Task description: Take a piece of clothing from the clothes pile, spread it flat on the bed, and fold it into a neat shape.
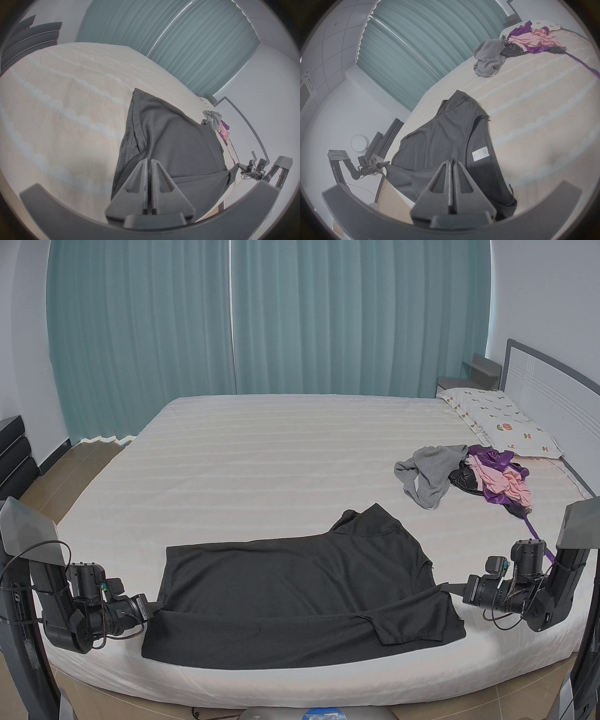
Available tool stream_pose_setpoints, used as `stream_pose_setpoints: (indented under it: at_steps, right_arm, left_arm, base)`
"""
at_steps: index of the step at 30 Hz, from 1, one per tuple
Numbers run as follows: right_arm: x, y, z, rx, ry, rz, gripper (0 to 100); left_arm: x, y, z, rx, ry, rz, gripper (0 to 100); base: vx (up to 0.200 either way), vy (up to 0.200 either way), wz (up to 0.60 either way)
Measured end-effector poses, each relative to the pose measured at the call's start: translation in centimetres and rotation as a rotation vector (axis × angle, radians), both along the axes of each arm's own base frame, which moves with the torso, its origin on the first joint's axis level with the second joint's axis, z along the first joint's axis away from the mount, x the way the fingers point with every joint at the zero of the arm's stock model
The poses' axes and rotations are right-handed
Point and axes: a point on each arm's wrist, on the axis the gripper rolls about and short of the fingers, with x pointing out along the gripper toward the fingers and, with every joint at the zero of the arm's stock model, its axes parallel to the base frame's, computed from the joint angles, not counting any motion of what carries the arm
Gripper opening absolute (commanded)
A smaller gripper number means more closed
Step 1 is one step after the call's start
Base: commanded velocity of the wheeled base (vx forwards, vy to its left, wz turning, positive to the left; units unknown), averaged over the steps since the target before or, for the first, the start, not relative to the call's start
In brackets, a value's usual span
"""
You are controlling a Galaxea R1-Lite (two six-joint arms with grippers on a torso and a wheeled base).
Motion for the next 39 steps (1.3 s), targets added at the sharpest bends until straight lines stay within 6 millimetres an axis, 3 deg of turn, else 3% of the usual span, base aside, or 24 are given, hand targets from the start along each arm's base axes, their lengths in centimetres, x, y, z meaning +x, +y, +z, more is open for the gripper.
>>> stream_pose_setpoints:
  at_steps: [11, 26, 39]
  right_arm:
    - [0.3, 0.0, -0.8, 0.015, 0.024, -0.008, 0]
    - [0.3, 0.0, -0.7, 0.038, 0.015, -0.024, 0]
    - [1.0, -0.1, -1.8, 0.037, 0.027, -0.025, 0]
  left_arm:
    - [-0.1, 0.1, 0.1, -0.009, 0.001, 0.010, 0]
    - [-1.0, 0.0, 1.9, -0.004, -0.032, 0.011, 0]
    - [0.3, 0.1, -0.1, 0.013, 0.001, 0.034, 0]
  base:
    - [0.000, 0.000, 0.00]
    - [0.000, 0.000, 0.00]
    - [0.000, 0.000, 0.00]
